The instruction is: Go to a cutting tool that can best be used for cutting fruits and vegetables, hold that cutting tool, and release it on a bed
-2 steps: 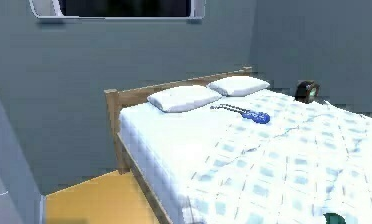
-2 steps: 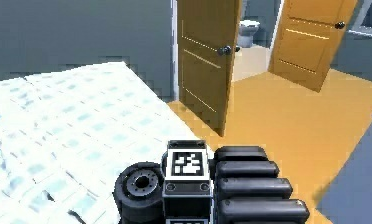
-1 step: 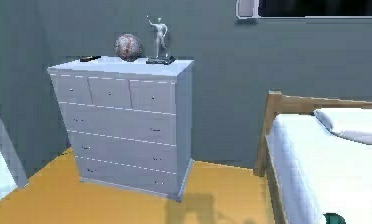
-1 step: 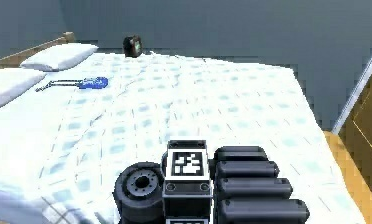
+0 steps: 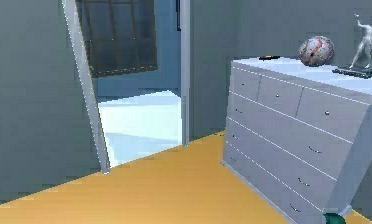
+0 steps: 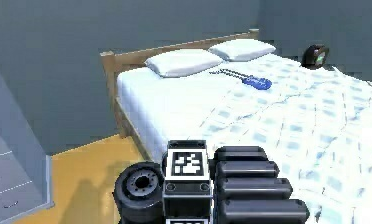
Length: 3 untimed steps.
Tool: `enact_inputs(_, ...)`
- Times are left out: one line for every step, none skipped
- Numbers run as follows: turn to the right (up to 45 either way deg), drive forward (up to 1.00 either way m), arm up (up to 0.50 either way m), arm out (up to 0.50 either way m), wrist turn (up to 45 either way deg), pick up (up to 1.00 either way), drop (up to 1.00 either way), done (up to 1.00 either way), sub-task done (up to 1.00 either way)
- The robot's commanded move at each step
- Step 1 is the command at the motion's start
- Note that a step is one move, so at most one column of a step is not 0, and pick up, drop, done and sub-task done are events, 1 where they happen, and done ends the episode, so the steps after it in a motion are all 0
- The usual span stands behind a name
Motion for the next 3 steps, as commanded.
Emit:
enact_inputs(-30.0,0.00,0.00,0.00,0.0,0.00,0.00,0.00,0.00)
enact_inputs(0.0,0.15,0.00,0.00,0.0,0.00,0.00,0.00,0.00)
enact_inputs(45.0,0.00,0.00,0.00,0.0,0.00,0.00,0.00,0.00)
